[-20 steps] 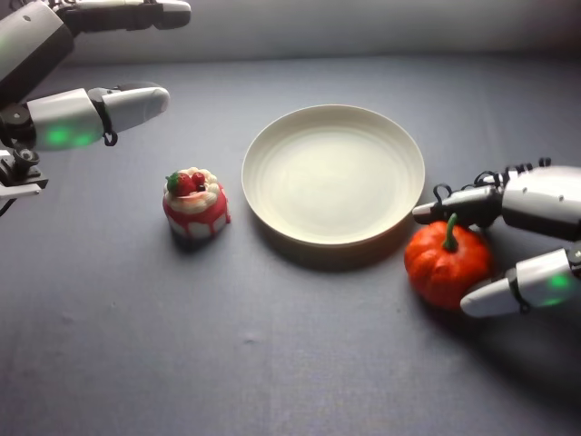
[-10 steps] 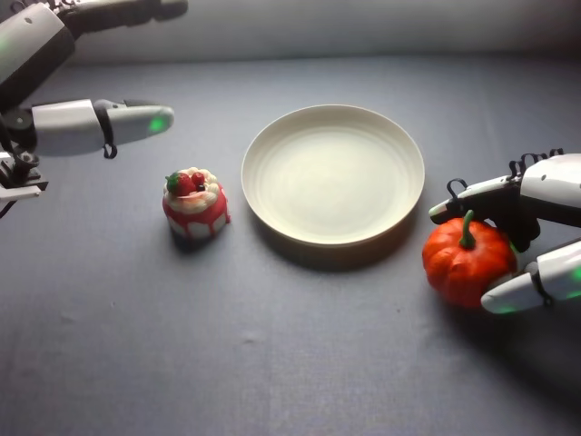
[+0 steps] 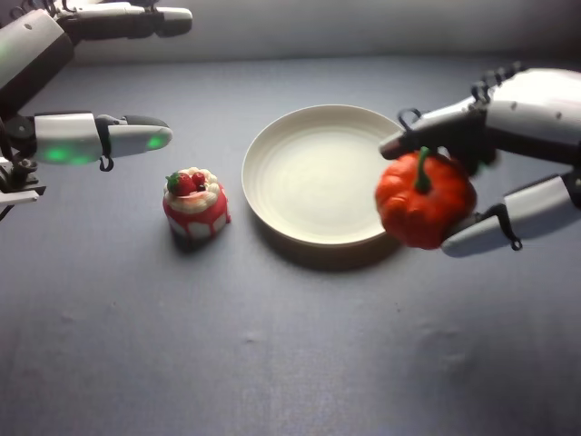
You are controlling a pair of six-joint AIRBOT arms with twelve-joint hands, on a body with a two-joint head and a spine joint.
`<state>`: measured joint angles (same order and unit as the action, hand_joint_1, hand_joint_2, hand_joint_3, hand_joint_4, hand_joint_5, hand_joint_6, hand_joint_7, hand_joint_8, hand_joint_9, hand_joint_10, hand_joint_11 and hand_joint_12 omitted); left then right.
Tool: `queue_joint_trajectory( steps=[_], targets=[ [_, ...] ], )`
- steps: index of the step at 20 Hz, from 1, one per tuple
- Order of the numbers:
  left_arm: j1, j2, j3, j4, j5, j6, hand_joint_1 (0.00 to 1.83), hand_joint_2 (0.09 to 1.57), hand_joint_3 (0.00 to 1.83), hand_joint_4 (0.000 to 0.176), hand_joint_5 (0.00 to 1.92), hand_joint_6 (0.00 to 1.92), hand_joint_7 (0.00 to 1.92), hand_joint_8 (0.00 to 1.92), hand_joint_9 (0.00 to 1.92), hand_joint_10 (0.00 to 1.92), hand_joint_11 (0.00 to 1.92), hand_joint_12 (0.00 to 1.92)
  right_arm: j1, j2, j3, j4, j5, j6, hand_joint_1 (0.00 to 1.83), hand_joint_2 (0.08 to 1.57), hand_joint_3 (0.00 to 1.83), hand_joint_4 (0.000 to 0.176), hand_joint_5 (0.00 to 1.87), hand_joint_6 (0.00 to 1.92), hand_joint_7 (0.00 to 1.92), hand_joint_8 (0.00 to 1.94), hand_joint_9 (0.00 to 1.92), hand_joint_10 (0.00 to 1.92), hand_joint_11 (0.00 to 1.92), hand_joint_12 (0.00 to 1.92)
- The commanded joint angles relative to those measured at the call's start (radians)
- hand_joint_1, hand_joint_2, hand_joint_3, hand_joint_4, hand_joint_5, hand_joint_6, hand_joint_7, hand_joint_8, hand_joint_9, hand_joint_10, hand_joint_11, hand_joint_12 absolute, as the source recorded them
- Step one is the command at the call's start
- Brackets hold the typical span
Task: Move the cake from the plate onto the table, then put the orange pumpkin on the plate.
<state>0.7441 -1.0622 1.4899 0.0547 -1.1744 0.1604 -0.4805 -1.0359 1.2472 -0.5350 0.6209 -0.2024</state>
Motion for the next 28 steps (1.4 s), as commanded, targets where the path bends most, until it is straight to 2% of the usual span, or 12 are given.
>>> queue_joint_trajectory(
  steps=[1, 3, 4, 6, 7, 9, 12, 16, 20, 26, 27, 28],
  targets=[
    [-0.005, 0.000, 0.009, -0.041, -0.113, -0.004, 0.94, 1.03, 0.00, 0.072, 0.64, 0.01, 0.33, 0.00, 0.17, 0.00, 0.00, 0.84, 0.026, 0.003, 0.003, 0.029, 0.100, 0.004, 1.20, 1.19, 0.00, 0.000, 0.93, 1.04, 0.76, 1.43, 0.65, 1.50, 0.54, 1.78],
    [-0.006, -0.007, 0.014, -0.039, -0.112, -0.004, 0.95, 1.00, 0.00, 0.076, 0.16, 0.00, 0.16, 0.00, 0.18, 0.01, 0.00, 0.86, 0.051, -0.008, 0.016, 0.018, 0.100, 0.004, 1.19, 1.22, 0.00, 0.000, 0.90, 1.08, 0.68, 1.54, 0.59, 1.52, 0.55, 1.79],
    [-0.007, -0.011, 0.017, -0.035, -0.110, -0.004, 0.97, 0.97, 0.00, 0.082, 0.03, 0.00, 0.04, 0.00, 0.18, 0.01, 0.00, 0.86, 0.057, -0.020, 0.028, 0.018, 0.100, 0.003, 1.17, 1.21, 0.00, 0.000, 0.85, 1.17, 0.75, 1.41, 0.65, 1.41, 0.65, 1.69],
    [-0.010, -0.012, 0.017, -0.032, -0.113, -0.004, 0.95, 0.92, 0.00, 0.132, 0.12, 0.01, 0.00, 0.00, 0.21, 0.01, 0.00, 0.87, 0.071, -0.047, 0.056, 0.017, 0.095, 0.001, 1.17, 1.21, 0.00, 0.006, 0.79, 1.25, 0.83, 1.30, 0.79, 1.28, 0.75, 1.66],
    [-0.010, -0.013, 0.017, -0.031, -0.113, -0.004, 0.95, 0.91, 0.00, 0.113, 0.11, 0.00, 0.00, 0.00, 0.22, 0.01, 0.00, 0.87, 0.073, -0.054, 0.064, 0.017, 0.093, 0.001, 1.15, 1.24, 0.00, 0.019, 0.76, 1.32, 0.76, 1.38, 0.69, 1.35, 0.63, 1.70],
    [-0.011, -0.014, 0.017, -0.028, -0.115, -0.004, 0.93, 0.92, 0.00, 0.112, 0.10, 0.00, 0.00, 0.00, 0.21, 0.01, 0.00, 0.90, 0.079, -0.072, 0.085, 0.017, 0.087, 0.000, 1.15, 1.27, 0.00, 0.000, 0.71, 1.30, 0.72, 1.57, 0.56, 1.67, 0.47, 1.90],
    [-0.016, -0.021, 0.020, -0.024, -0.121, -0.004, 0.90, 0.94, 0.00, 0.130, 0.17, 0.00, 0.00, 0.00, 0.24, 0.01, 0.00, 0.79, 0.089, -0.107, 0.123, 0.018, 0.077, 0.000, 1.12, 1.29, 0.00, 0.000, 0.64, 1.43, 0.71, 1.54, 0.49, 1.66, 0.33, 1.92],
    [-0.016, -0.028, 0.023, -0.024, -0.132, -0.004, 0.93, 0.95, 0.00, 0.095, 0.10, 0.00, 0.00, 0.00, 0.22, 0.00, 0.00, 0.65, 0.097, -0.156, 0.175, 0.028, 0.066, -0.003, 1.08, 1.33, 0.00, 0.003, 0.54, 1.60, 0.66, 1.57, 0.47, 1.64, 0.39, 1.92],
    [-0.018, -0.041, 0.028, -0.024, -0.143, -0.004, 0.91, 0.95, 0.00, 0.129, 0.16, 0.00, 0.02, 0.00, 0.26, 0.01, 0.00, 0.69, 0.097, -0.206, 0.235, 0.063, 0.048, -0.008, 1.15, 1.28, 0.00, 0.000, 0.65, 1.37, 0.74, 1.55, 0.61, 1.63, 0.51, 1.91],
    [-0.009, -0.066, 0.048, -0.036, -0.163, -0.004, 0.95, 0.97, 0.00, 0.118, 0.19, 0.00, 0.00, 0.00, 0.19, 0.02, 0.00, 0.40, 0.096, -0.272, 0.284, 0.059, 0.045, -0.016, 1.17, 1.23, 0.00, 0.000, 0.74, 1.28, 0.82, 1.38, 0.74, 1.46, 0.67, 1.78],
    [-0.009, -0.070, 0.052, -0.039, -0.170, -0.004, 0.96, 0.98, 0.01, 0.102, 0.15, 0.00, 0.00, 0.00, 0.18, 0.01, 0.00, 0.40, 0.096, -0.286, 0.296, 0.056, 0.042, -0.016, 1.17, 1.22, 0.00, 0.000, 0.74, 1.28, 0.83, 1.37, 0.75, 1.42, 0.68, 1.75],
    [-0.009, -0.073, 0.055, -0.039, -0.174, -0.004, 0.93, 1.02, 0.00, 0.065, 0.10, 0.00, 0.01, 0.00, 0.16, 0.00, 0.00, 0.32, 0.096, -0.295, 0.304, 0.053, 0.041, -0.016, 1.17, 1.22, 0.00, 0.000, 0.76, 1.26, 0.82, 1.36, 0.75, 1.41, 0.67, 1.74]
  ],
)
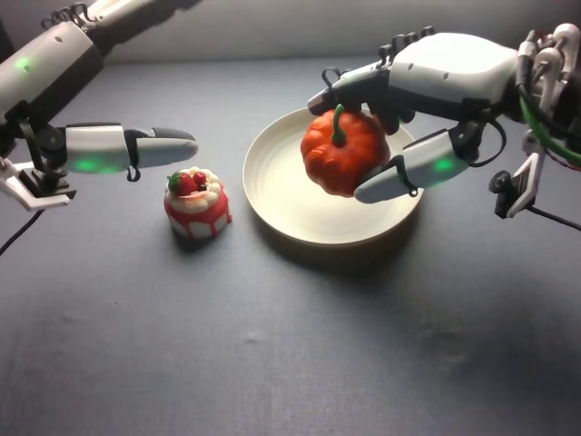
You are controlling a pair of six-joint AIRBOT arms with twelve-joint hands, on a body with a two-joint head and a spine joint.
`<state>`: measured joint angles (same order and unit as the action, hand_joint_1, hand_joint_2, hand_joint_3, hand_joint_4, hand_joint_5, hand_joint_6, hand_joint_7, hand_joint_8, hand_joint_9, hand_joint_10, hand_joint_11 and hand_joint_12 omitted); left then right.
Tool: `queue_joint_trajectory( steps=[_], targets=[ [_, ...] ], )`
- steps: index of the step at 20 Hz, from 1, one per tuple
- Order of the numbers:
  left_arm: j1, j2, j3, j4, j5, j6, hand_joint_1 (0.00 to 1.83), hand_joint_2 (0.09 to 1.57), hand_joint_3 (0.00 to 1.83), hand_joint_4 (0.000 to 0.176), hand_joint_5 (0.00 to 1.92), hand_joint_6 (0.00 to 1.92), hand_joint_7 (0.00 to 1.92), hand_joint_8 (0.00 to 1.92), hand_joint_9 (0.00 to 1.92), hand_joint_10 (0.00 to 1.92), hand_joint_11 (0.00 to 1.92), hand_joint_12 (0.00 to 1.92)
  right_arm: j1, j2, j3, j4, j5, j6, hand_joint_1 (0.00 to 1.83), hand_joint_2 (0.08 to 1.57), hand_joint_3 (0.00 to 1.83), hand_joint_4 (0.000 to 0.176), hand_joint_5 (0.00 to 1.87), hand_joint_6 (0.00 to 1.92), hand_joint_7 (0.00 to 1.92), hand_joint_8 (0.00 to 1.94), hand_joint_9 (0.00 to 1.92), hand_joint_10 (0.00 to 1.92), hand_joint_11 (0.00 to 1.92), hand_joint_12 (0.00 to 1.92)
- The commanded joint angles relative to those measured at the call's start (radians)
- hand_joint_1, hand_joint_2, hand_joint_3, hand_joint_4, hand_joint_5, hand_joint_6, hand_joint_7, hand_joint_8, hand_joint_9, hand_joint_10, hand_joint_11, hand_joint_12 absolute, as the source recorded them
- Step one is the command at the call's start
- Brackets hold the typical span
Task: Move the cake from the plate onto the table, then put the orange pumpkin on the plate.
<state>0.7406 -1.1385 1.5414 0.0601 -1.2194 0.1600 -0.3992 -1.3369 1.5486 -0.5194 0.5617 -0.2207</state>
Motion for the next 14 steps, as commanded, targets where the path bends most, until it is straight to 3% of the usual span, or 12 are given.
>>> queue_joint_trajectory(
  steps=[1, 2, 3, 4, 6, 8, 9, 10, 11, 12, 13, 14],
  targets=[
    [-0.006, -0.001, 0.007, -0.044, -0.136, -0.003, 0.98, 0.99, 0.00, 0.046, 0.09, 0.00, 0.06, 0.00, 0.17, 0.01, 0.00, 0.35, 0.015, -0.004, 0.010, 0.032, 0.100, 0.002, 1.17, 1.21, 0.00, 0.000, 0.77, 1.25, 0.84, 1.34, 0.78, 1.37, 0.70, 1.70],
    [-0.008, -0.004, 0.009, -0.044, -0.142, -0.003, 0.98, 0.98, 0.00, 0.050, 0.10, 0.00, 0.08, 0.01, 0.17, 0.00, 0.00, 0.35, 0.015, -0.009, 0.016, 0.027, 0.099, 0.002, 1.17, 1.21, 0.00, 0.000, 0.78, 1.24, 0.84, 1.33, 0.77, 1.36, 0.70, 1.69],
    [-0.015, -0.008, 0.010, -0.044, -0.148, -0.003, 0.96, 1.00, 0.00, 0.054, 0.08, 0.00, 0.13, 0.00, 0.15, 0.01, 0.00, 0.21, 0.015, -0.013, 0.024, 0.026, 0.097, 0.002, 1.17, 1.21, 0.00, 0.000, 0.76, 1.27, 0.84, 1.33, 0.78, 1.35, 0.70, 1.68],
    [-0.018, -0.010, 0.010, -0.043, -0.150, -0.003, 0.96, 1.01, 0.01, 0.052, 0.08, 0.00, 0.15, 0.00, 0.13, 0.00, 0.00, 0.18, 0.015, -0.015, 0.028, 0.026, 0.097, 0.002, 1.16, 1.22, 0.00, 0.010, 0.75, 1.31, 0.82, 1.33, 0.75, 1.32, 0.65, 1.67],
    [-0.019, -0.010, 0.009, -0.042, -0.156, -0.003, 0.94, 1.00, 0.00, 0.056, 0.01, 0.00, 0.06, 0.00, 0.11, 0.00, 0.00, 0.18, 0.015, -0.022, 0.037, 0.026, 0.092, 0.002, 1.16, 1.23, 0.00, 0.011, 0.73, 1.34, 0.81, 1.33, 0.75, 1.27, 0.66, 1.64],
    [-0.019, -0.010, 0.009, -0.042, -0.156, -0.003, 0.96, 0.99, 0.00, 0.050, 0.02, 0.00, 0.05, 0.00, 0.10, 0.00, 0.00, 0.30, 0.015, -0.027, 0.043, 0.025, 0.088, -0.003, 1.18, 1.20, 0.00, 0.010, 0.79, 1.25, 0.85, 1.28, 0.77, 1.28, 0.68, 1.65],
    [-0.019, -0.010, 0.010, -0.041, -0.158, -0.003, 0.95, 1.00, 0.00, 0.047, 0.01, 0.00, 0.05, 0.01, 0.12, 0.01, 0.00, 0.51, 0.015, -0.029, 0.046, 0.025, 0.083, -0.007, 1.18, 1.20, 0.00, 0.000, 0.78, 1.23, 0.86, 1.28, 0.75, 1.29, 0.65, 1.65],
    [-0.019, -0.011, 0.010, -0.041, -0.160, -0.003, 0.95, 0.99, 0.00, 0.050, 0.01, 0.00, 0.07, 0.00, 0.16, 0.01, 0.00, 0.67, 0.015, -0.029, 0.048, 0.026, 0.078, -0.007, 1.17, 1.20, 0.00, 0.020, 0.78, 1.29, 0.84, 1.24, 0.63, 1.07, 0.45, 1.56],
    [-0.019, -0.011, 0.010, -0.040, -0.161, -0.003, 0.95, 1.00, 0.00, 0.056, 0.04, 0.00, 0.09, 0.00, 0.17, 0.01, 0.00, 0.72, 0.015, -0.029, 0.050, 0.029, 0.075, -0.007, 1.15, 1.07, 0.00, 0.000, 0.68, 0.82, 0.72, 0.72, 0.59, 0.78, 0.37, 1.38],
    [-0.019, -0.011, 0.010, -0.039, -0.161, -0.003, 0.96, 0.99, 0.00, 0.056, 0.06, 0.00, 0.11, 0.00, 0.19, 0.02, 0.00, 0.81, 0.015, -0.029, 0.051, 0.034, 0.075, -0.007, 1.05, 0.95, 0.00, 0.000, 0.68, 0.43, 0.68, 0.27, 0.57, 0.41, 0.29, 1.21],
    [-0.019, -0.012, 0.010, -0.039, -0.162, -0.003, 0.96, 0.99, 0.00, 0.055, 0.11, 0.00, 0.12, 0.00, 0.21, 0.02, 0.00, 0.85, 0.015, -0.029, 0.051, 0.039, 0.075, -0.007, 1.02, 0.85, 0.00, 0.000, 0.65, 0.17, 0.59, 0.08, 0.48, 0.16, 0.06, 1.21],
    [-0.019, -0.012, 0.010, -0.039, -0.164, -0.003, 0.95, 0.99, 0.00, 0.059, 0.11, 0.00, 0.13, 0.00, 0.22, 0.01, 0.00, 0.88, 0.015, -0.029, 0.051, 0.039, 0.075, -0.007, 1.02, 0.81, 0.00, 0.058, 0.61, 0.08, 0.48, 0.02, 0.38, 0.06, 0.01, 1.05]
  ],
)
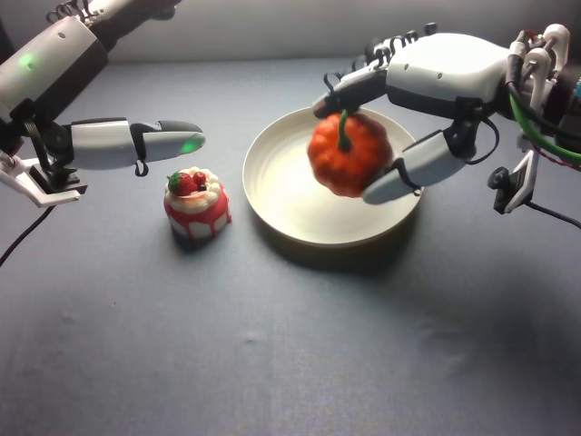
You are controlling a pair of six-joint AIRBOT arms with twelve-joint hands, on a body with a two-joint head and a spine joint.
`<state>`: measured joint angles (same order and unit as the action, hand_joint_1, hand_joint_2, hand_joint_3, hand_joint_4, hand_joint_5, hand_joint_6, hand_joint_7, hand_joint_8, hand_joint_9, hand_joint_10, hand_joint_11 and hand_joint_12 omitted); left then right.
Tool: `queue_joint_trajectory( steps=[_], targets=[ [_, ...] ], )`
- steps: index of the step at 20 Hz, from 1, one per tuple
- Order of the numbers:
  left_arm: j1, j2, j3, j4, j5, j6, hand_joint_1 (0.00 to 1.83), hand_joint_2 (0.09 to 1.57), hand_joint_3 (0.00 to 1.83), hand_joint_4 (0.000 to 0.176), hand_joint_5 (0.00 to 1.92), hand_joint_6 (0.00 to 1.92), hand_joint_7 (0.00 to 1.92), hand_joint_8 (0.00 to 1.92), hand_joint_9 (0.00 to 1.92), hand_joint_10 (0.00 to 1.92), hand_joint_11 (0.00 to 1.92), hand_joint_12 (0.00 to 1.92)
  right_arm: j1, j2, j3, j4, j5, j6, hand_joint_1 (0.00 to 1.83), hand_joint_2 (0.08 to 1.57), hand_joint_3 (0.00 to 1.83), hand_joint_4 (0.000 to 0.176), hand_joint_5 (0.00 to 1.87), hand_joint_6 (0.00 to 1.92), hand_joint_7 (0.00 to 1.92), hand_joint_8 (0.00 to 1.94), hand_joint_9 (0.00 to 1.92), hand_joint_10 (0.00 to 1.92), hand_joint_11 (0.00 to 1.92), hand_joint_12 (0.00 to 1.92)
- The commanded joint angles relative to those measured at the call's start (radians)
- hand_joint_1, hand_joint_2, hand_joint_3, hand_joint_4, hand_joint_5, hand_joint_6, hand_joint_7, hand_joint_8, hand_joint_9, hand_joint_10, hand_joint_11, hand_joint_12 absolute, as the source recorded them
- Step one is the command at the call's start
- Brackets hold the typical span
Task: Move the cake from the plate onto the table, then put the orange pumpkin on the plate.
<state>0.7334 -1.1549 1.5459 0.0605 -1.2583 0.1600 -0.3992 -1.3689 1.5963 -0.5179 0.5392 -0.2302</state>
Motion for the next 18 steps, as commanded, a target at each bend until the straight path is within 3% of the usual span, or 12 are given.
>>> queue_joint_trajectory(
  steps=[1, 3, 4, 5, 9, 10, 12, 13, 14, 15, 16, 18],
  targets=[
    [-0.013, 0.004, 0.005, -0.038, -0.126, -0.003, 0.94, 0.98, 0.00, 0.058, 0.10, 0.00, 0.14, 0.00, 0.24, 0.02, 0.00, 0.98, 0.015, 0.003, 0.005, 0.037, 0.097, 0.003, 1.00, 0.75, 0.00, 0.107, 0.50, 0.02, 0.31, 0.01, 0.25, 0.02, 0.00, 0.79],
    [-0.016, 0.002, 0.005, -0.034, -0.126, -0.003, 0.94, 0.98, 0.00, 0.042, 0.11, 0.00, 0.16, 0.00, 0.25, 0.01, 0.00, 0.93, 0.015, 0.003, 0.005, 0.037, 0.095, 0.002, 0.95, 0.67, 0.00, 0.166, 0.26, 0.00, 0.11, 0.00, 0.08, 0.01, 0.00, 0.44],
    [-0.016, 0.002, 0.005, -0.034, -0.127, -0.003, 0.95, 1.00, 0.01, 0.043, 0.12, 0.00, 0.19, 0.01, 0.25, 0.01, 0.00, 0.91, 0.015, 0.003, 0.005, 0.040, 0.094, 0.002, 0.94, 0.64, 0.00, 0.174, 0.16, 0.00, 0.02, 0.00, 0.02, 0.00, 0.00, 0.24],
    [-0.016, 0.002, 0.005, -0.034, -0.127, -0.003, 0.93, 1.01, 0.00, 0.043, 0.16, 0.00, 0.19, 0.00, 0.24, 0.00, 0.00, 0.88, 0.015, 0.003, 0.005, 0.040, 0.094, 0.002, 0.91, 0.63, 0.00, 0.176, 0.06, 0.01, 0.00, 0.00, 0.00, 0.00, 0.00, 0.05],
    [-0.016, 0.002, 0.005, -0.032, -0.127, -0.003, 0.94, 1.04, 0.00, 0.038, 0.30, 0.02, 0.26, 0.01, 0.28, 0.01, 0.00, 0.92, 0.015, 0.003, 0.001, 0.041, 0.092, 0.002, 0.89, 0.65, 0.01, 0.176, 0.00, 0.00, 0.00, 0.00, 0.00, 0.00, 0.00, 0.00],
    [-0.016, 0.002, 0.005, -0.032, -0.127, -0.003, 0.96, 1.05, 0.00, 0.030, 0.27, 0.00, 0.25, 0.00, 0.25, 0.01, 0.00, 0.83, 0.015, 0.003, -0.004, 0.040, 0.092, 0.000, 0.86, 0.66, 0.01, 0.176, 0.00, 0.00, 0.00, 0.00, 0.00, 0.00, 0.00, 0.00],
    [-0.016, 0.002, 0.003, -0.035, -0.127, -0.003, 0.98, 1.02, 0.00, 0.045, 0.19, 0.00, 0.27, 0.01, 0.26, 0.01, 0.00, 0.81, 0.015, 0.004, -0.036, 0.040, 0.092, -0.007, 0.87, 0.68, 0.02, 0.176, 0.00, 0.00, 0.00, 0.00, 0.00, 0.00, 0.00, 0.00],
    [-0.013, 0.003, 0.001, -0.040, -0.128, -0.003, 1.00, 0.99, 0.00, 0.034, 0.11, 0.00, 0.24, 0.00, 0.24, 0.00, 0.00, 0.75, 0.015, 0.023, -0.053, 0.040, 0.092, -0.010, 0.95, 0.70, 0.03, 0.176, 0.02, 0.01, 0.00, 0.00, 0.00, 0.00, 0.00, 0.00],
    [-0.003, 0.009, -0.007, -0.049, -0.130, -0.003, 0.99, 0.99, 0.00, 0.052, 0.25, 0.02, 0.22, 0.00, 0.23, 0.00, 0.00, 0.69, 0.015, 0.070, -0.082, 0.042, 0.093, -0.011, 0.91, 0.72, 0.03, 0.176, 0.00, 0.00, 0.00, 0.00, 0.00, 0.00, 0.00, 0.00],
    [0.011, 0.022, -0.016, -0.067, -0.137, -0.003, 0.97, 0.98, 0.00, 0.062, 0.21, 0.01, 0.19, 0.00, 0.19, 0.01, 0.00, 0.54, 0.016, 0.126, -0.117, 0.067, 0.095, -0.033, 0.92, 0.75, 0.04, 0.176, 0.00, 0.00, 0.00, 0.00, 0.00, 0.00, 0.00, 0.00],
    [0.030, 0.039, -0.027, -0.090, -0.145, -0.003, 0.96, 0.98, 0.00, 0.057, 0.08, 0.00, 0.06, 0.02, 0.17, 0.01, 0.00, 0.21, 0.015, 0.194, -0.167, 0.108, 0.102, -0.080, 0.91, 0.73, 0.03, 0.176, 0.00, 0.00, 0.00, 0.00, 0.00, 0.00, 0.00, 0.00],
    [0.079, 0.078, -0.055, -0.146, -0.171, -0.003, 0.93, 0.97, 0.00, 0.092, 0.00, 0.00, 0.00, 0.00, 0.19, 0.01, 0.00, 0.30, 0.015, 0.283, -0.233, 0.185, 0.133, -0.151, 0.99, 0.78, 0.04, 0.176, 0.03, 0.01, 0.00, 0.00, 0.00, 0.00, 0.01, 0.00]
  ],
)
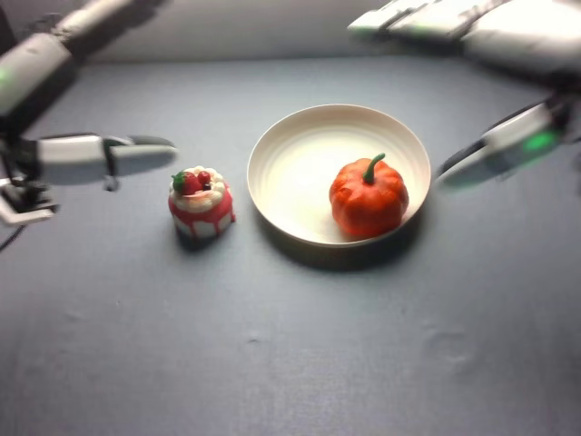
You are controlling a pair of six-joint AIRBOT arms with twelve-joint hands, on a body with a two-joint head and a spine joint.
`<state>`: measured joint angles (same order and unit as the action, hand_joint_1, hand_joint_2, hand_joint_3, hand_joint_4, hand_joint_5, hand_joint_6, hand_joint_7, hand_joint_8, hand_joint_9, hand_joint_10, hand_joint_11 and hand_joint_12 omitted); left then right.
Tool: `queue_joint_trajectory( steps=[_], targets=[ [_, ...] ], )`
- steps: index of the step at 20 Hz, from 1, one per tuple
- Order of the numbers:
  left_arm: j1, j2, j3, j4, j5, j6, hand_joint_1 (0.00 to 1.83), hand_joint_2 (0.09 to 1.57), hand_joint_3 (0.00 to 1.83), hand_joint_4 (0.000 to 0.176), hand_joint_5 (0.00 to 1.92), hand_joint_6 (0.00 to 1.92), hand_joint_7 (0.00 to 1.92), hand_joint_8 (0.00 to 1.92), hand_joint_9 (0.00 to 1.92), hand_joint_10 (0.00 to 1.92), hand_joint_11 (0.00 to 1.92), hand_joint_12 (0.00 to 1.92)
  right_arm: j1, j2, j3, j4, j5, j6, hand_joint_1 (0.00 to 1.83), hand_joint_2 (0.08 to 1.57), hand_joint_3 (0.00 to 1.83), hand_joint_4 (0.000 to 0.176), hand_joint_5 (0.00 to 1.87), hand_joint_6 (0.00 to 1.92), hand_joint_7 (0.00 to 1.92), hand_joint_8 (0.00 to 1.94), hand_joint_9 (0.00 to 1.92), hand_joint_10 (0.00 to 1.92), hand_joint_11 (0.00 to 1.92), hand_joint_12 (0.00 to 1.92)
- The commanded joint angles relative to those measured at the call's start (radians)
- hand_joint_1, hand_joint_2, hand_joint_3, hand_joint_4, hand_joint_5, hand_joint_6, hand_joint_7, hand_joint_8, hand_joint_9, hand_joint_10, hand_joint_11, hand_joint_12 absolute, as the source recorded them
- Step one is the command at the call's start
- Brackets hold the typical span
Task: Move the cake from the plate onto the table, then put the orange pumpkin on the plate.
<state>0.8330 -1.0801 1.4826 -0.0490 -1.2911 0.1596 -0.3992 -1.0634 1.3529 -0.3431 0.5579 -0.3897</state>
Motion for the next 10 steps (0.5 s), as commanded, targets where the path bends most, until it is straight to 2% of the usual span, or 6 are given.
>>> queue_joint_trajectory(
  steps=[1, 2, 3, 6, 9, 10],
  targets=[
    [0.009, 0.022, -0.003, -0.068, -0.158, -0.003, 0.93, 0.97, 0.00, 0.102, 0.00, 0.00, 0.02, 0.01, 0.20, 0.01, 0.00, 0.31, 0.011, 0.030, -0.019, 0.048, 0.144, -0.010, 1.17, 0.89, 0.03, 0.176, 0.03, 0.00, 0.00, 0.00, 0.02, 0.00, 0.04, 0.02],
    [0.029, 0.032, -0.008, -0.088, -0.169, -0.003, 0.92, 0.98, 0.00, 0.107, 0.07, 0.01, 0.02, 0.00, 0.21, 0.01, 0.00, 0.46, 0.010, 0.050, -0.033, 0.064, 0.157, -0.030, 1.11, 0.89, 0.02, 0.176, 0.04, 0.00, 0.00, 0.00, 0.04, 0.01, 0.05, 0.03],
    [0.052, 0.041, -0.015, -0.115, -0.187, -0.003, 0.92, 0.99, 0.00, 0.093, 0.06, 0.00, 0.02, 0.00, 0.21, 0.01, 0.00, 0.48, 0.011, 0.076, -0.055, 0.072, 0.162, -0.057, 1.09, 0.89, 0.01, 0.176, 0.06, 0.01, 0.00, 0.00, 0.03, 0.00, 0.03, 0.02],
    [0.100, 0.066, -0.035, -0.166, -0.230, -0.003, 0.90, 1.01, 0.00, 0.082, 0.00, 0.00, 0.06, 0.00, 0.12, 0.04, 0.00, 0.01, 0.011, 0.165, -0.126, 0.091, 0.162, -0.128, 0.96, 0.80, 0.00, 0.176, 0.08, 0.01, 0.04, 0.01, 0.04, 0.01, 0.01, 0.02],
    [0.176, 0.096, -0.071, -0.233, -0.290, -0.003, 0.89, 1.01, 0.00, 0.102, 0.05, 0.01, 0.07, 0.01, 0.11, 0.03, 0.00, 0.00, -0.001, 0.254, -0.189, 0.128, 0.173, -0.167, 0.95, 0.80, 0.00, 0.176, 0.06, 0.01, 0.05, 0.01, 0.06, 0.01, 0.02, 0.03],
    [0.230, 0.105, -0.086, -0.270, -0.316, -0.003, 0.87, 0.99, 0.00, 0.108, 0.04, 0.01, 0.05, 0.00, 0.10, 0.02, 0.00, 0.00, -0.017, 0.288, -0.222, 0.168, 0.178, -0.221, 0.93, 0.80, 0.00, 0.176, 0.08, 0.01, 0.06, 0.00, 0.09, 0.00, 0.00, 0.20]
  ],
)
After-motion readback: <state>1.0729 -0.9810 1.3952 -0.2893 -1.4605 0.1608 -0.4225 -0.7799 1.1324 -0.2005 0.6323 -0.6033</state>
